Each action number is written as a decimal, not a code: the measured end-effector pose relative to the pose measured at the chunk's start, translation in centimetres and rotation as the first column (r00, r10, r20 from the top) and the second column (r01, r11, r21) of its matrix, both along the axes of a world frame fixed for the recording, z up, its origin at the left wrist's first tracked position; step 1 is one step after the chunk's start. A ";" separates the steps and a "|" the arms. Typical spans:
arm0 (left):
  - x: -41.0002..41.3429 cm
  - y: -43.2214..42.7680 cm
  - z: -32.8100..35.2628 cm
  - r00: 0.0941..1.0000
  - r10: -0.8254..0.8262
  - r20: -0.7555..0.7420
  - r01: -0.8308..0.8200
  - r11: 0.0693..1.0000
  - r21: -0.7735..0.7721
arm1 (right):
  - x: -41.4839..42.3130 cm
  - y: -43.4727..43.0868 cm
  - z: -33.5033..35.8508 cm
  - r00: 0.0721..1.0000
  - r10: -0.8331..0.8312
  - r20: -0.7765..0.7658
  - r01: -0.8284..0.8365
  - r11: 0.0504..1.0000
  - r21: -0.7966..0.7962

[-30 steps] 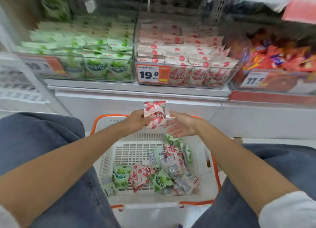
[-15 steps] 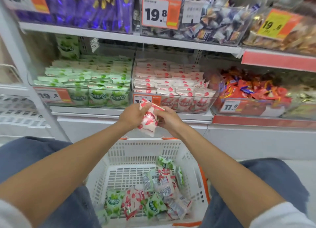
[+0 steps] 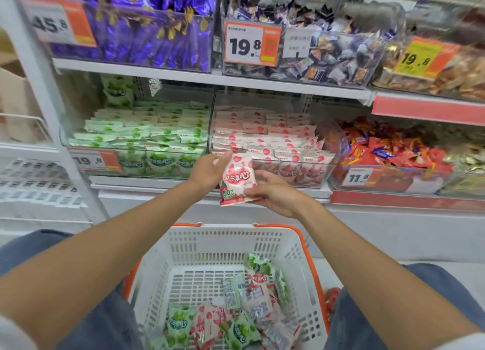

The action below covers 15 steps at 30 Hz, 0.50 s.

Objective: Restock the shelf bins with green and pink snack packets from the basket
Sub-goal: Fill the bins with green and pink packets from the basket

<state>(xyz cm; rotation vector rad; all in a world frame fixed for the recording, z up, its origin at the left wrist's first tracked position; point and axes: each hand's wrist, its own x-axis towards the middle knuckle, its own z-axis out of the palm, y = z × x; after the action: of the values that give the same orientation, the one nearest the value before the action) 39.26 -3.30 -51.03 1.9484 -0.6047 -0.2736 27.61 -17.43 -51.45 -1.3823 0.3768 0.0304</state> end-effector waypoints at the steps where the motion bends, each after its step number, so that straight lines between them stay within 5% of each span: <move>1: 0.4 -0.1 -0.3 0.997 0.020 0.073 -0.021 1.000 0.011 | 0.2 0.3 0.3 1.000 0.020 -0.006 -0.021 0.999 -0.036; 6: 2.0 -0.6 1.4 0.946 0.072 0.317 -0.084 0.996 0.024 | 1.9 -0.1 2.3 0.999 0.038 -0.012 -0.040 0.984 -0.171; 11: 5.3 -1.6 4.6 0.869 0.195 0.456 -0.215 0.977 -0.009 | 5.4 -1.9 4.6 0.993 -0.109 0.055 0.119 0.967 -0.225; 15: 10.4 -2.9 5.6 0.871 0.140 0.470 -0.239 0.958 0.157 | 11.2 -4.4 6.2 0.933 -0.304 0.192 0.352 0.883 -0.309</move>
<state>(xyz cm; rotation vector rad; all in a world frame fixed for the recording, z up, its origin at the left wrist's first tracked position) 49.61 -6.16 -45.46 2.2801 -0.6970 0.2686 38.77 -21.84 -45.24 -1.6329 0.5134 -0.4294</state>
